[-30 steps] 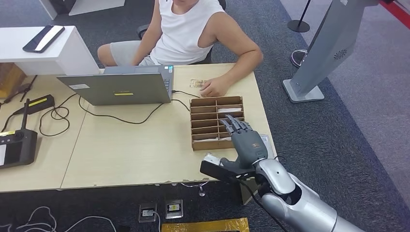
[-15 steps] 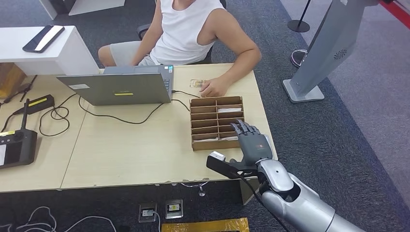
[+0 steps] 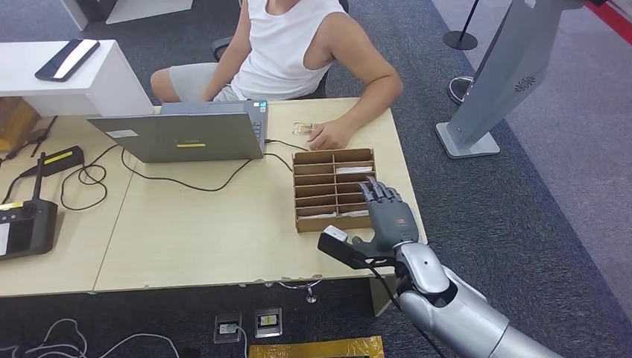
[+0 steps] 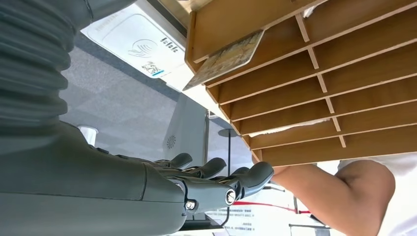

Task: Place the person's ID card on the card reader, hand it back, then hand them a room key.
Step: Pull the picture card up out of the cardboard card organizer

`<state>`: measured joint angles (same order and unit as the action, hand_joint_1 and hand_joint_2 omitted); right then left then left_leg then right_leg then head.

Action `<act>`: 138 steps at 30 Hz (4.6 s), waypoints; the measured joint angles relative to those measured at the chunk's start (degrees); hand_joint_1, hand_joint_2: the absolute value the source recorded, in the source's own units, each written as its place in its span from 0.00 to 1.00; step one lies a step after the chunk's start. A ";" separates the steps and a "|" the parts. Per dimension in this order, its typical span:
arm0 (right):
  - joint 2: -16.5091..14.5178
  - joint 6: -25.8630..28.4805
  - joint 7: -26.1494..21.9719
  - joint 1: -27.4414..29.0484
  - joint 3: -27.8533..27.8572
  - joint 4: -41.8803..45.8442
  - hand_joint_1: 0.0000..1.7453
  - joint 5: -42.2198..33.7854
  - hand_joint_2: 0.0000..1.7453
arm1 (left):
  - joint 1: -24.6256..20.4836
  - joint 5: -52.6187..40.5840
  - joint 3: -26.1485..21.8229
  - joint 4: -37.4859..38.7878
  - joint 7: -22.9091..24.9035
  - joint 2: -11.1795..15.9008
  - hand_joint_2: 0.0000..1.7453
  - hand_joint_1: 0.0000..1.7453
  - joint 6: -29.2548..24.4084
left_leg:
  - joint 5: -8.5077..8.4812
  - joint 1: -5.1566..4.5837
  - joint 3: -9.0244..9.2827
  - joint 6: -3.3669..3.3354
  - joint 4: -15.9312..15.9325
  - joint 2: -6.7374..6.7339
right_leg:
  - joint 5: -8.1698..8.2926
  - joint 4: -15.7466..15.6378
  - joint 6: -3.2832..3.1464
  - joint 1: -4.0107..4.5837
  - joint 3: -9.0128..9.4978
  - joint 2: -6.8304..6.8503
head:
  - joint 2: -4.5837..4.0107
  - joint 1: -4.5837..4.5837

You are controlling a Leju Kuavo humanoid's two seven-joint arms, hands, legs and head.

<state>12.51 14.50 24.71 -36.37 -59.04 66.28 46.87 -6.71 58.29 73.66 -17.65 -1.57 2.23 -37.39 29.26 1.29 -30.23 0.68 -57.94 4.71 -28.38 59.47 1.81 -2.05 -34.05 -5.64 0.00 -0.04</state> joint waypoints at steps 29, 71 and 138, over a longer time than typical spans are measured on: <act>-3.74 0.86 -1.45 -1.43 -1.95 -10.31 0.00 -0.57 1.00 | -0.12 0.00 0.02 0.00 -0.03 0.00 1.00 0.00 -0.16 | 0.00 0.00 0.03 0.00 0.00 0.00 | 0.00 -0.02 0.00 0.00 -0.02 -0.02 | 0.00 -0.01; -3.75 2.69 -2.96 -1.39 -2.21 -10.68 0.00 0.80 1.00 | -0.78 0.00 0.07 -0.01 1.07 -0.04 1.00 0.00 -0.11 | 0.00 0.00 0.02 0.00 0.00 -0.07 | 0.00 -0.01 0.00 0.00 -0.01 -0.06 | 0.00 0.00; -7.77 3.98 -6.02 -5.05 -3.73 -17.74 1.00 -3.97 1.00 | -1.72 0.00 0.07 -0.01 1.88 -0.13 1.00 0.00 0.48 | 0.00 0.00 0.02 0.00 0.00 -0.08 | 0.00 -0.02 0.00 0.00 -0.01 -0.06 | 0.00 -0.01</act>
<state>4.74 18.47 18.69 -41.42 -62.76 48.54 42.90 -8.43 58.29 73.72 -17.66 0.31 2.10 -36.92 29.26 1.29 -30.21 0.68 -57.94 4.64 -28.37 59.46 1.82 -2.05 -34.06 -5.70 0.00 -0.05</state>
